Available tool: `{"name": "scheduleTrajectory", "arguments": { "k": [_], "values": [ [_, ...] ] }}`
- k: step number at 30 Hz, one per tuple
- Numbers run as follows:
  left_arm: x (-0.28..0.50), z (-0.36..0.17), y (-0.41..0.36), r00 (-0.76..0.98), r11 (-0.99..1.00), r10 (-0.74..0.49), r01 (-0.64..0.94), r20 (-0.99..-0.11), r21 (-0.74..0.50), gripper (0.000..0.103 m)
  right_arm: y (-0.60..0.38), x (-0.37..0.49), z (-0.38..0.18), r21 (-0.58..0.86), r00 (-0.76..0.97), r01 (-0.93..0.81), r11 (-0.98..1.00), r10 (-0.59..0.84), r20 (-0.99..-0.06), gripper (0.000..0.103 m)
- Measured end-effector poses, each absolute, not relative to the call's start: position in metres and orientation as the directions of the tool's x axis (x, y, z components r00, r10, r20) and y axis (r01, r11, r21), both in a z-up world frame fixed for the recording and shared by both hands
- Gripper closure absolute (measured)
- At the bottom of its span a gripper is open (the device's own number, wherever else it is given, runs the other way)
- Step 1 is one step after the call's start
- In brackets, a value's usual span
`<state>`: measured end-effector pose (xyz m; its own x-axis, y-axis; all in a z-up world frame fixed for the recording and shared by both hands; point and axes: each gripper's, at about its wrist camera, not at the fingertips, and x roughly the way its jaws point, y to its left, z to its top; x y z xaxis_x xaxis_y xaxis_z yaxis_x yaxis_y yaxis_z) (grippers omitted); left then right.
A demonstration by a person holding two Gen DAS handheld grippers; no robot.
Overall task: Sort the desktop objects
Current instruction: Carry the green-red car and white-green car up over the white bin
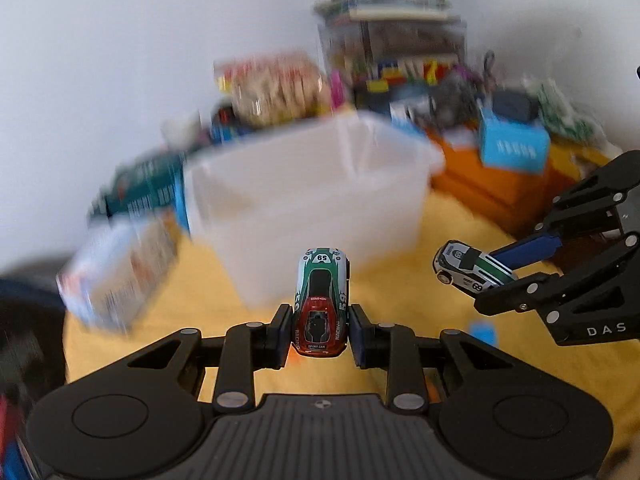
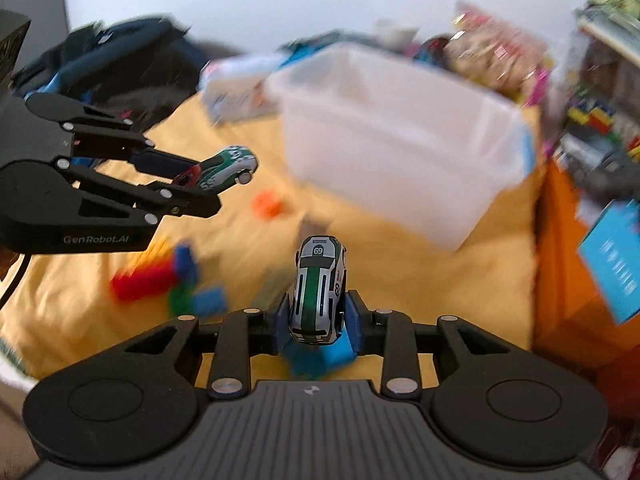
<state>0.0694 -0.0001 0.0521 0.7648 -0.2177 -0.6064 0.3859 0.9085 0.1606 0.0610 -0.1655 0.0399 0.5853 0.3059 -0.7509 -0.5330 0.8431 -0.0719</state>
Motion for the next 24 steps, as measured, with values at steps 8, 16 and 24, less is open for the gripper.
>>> {"name": "scheduleTrajectory", "arguments": {
  "k": [8, 16, 24],
  "values": [
    [0.146, 0.101, -0.019, 0.855, 0.918, -0.202, 0.335, -0.477, 0.212, 0.070, -0.174, 0.133, 0.089, -0.131, 0.763, -0.419, 0.899, 0.270, -0.587, 0.070],
    [0.216, 0.081, -0.029, 0.839, 0.940, -0.171, 0.295, -0.517, 0.169, 0.070, -0.177, 0.209, 0.077, -0.019, 0.769, -0.323, 0.946, 0.251, -0.588, 0.070],
    [0.238, 0.045, -0.026, 0.787, 0.951, -0.124, 0.268, -0.604, 0.155, 0.067, -0.167, 0.230, 0.047, -0.009, 0.737, -0.307, 0.952, 0.232, -0.635, 0.063]
  ]
}}
